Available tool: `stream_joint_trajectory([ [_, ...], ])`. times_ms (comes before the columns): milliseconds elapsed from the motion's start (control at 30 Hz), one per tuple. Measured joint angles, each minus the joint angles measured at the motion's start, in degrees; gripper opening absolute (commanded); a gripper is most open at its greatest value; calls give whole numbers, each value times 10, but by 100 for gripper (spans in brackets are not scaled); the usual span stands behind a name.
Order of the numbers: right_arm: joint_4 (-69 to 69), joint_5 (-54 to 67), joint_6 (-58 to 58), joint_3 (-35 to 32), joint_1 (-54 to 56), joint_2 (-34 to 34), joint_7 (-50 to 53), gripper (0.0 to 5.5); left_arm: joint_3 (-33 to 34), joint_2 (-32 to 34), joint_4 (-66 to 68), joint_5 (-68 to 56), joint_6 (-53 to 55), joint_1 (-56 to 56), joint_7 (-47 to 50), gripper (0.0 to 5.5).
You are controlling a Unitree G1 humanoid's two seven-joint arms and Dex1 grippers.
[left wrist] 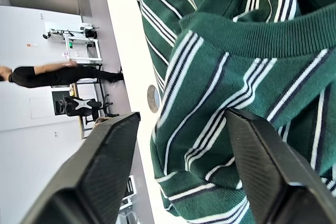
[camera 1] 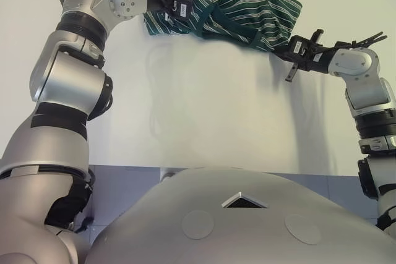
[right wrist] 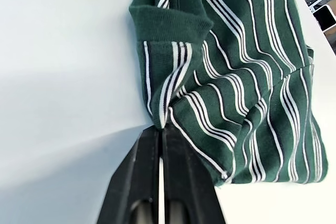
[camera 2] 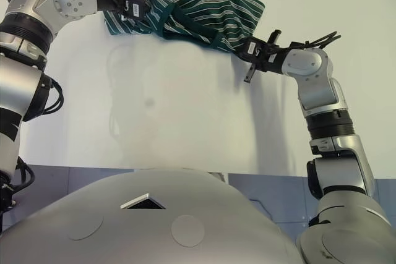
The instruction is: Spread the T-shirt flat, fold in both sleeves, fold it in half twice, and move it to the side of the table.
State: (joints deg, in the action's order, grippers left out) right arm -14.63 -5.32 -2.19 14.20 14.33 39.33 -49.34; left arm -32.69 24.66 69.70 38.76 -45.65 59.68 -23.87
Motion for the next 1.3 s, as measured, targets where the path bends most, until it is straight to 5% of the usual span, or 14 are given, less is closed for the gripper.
stream_joint_trajectory([
  [433, 9, 3, 4, -1, -7, 0, 1, 0, 16, -3, 7, -27, -25, 2, -49, 2],
  [700, -5, 4, -7, -11, -5, 0, 10, 0, 73, 0, -8, -120, -35, -1, -156, 2],
  [1033, 1, 41, -35, -139, 152, -22, 125, 0, 225, 93, -183, -303, 16, -45, -188, 2],
  [1200, -106, 9, -46, -136, 372, -42, 188, 0, 279, 131, -142, -298, 84, 59, -90, 2],
  [1300, -275, -56, -69, -100, 495, -51, 239, 0, 243, 134, -70, -217, 115, 133, 3, 2],
])
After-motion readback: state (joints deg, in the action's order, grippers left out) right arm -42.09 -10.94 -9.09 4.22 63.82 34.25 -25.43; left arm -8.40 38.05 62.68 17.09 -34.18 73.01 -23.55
